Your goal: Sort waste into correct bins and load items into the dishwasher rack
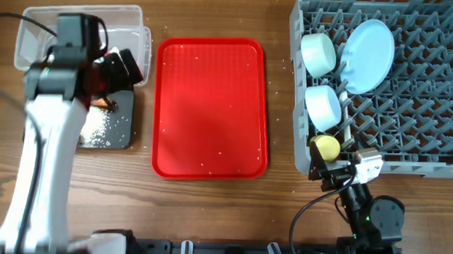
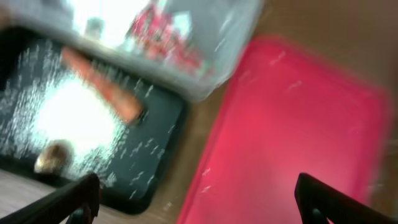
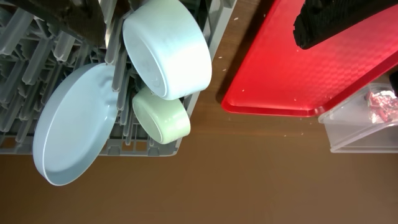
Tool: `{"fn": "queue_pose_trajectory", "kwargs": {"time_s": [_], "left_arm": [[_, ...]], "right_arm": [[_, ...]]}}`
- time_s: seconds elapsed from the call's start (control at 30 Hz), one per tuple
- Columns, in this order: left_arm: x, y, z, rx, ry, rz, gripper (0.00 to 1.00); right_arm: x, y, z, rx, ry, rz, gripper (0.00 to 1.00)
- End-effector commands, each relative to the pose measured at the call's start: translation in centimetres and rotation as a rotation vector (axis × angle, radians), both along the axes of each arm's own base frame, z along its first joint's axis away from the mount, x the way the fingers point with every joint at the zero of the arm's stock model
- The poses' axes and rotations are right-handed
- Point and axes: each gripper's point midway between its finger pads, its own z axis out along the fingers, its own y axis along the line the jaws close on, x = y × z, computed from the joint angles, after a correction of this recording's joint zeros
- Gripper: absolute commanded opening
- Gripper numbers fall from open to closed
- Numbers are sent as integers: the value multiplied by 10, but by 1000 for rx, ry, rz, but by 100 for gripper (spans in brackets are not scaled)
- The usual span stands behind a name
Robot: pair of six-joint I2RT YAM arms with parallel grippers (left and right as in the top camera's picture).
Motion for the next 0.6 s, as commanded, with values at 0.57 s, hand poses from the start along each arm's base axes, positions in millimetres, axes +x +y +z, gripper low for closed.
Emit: {"fn": "queue_pose_trajectory", "kwargs": {"time_s": [0.57], "left_arm": [[-91,-41,-33,-93,-897,-195,100]], "right_arm": [[-1,3,1,-8,-15,17,100]]}}
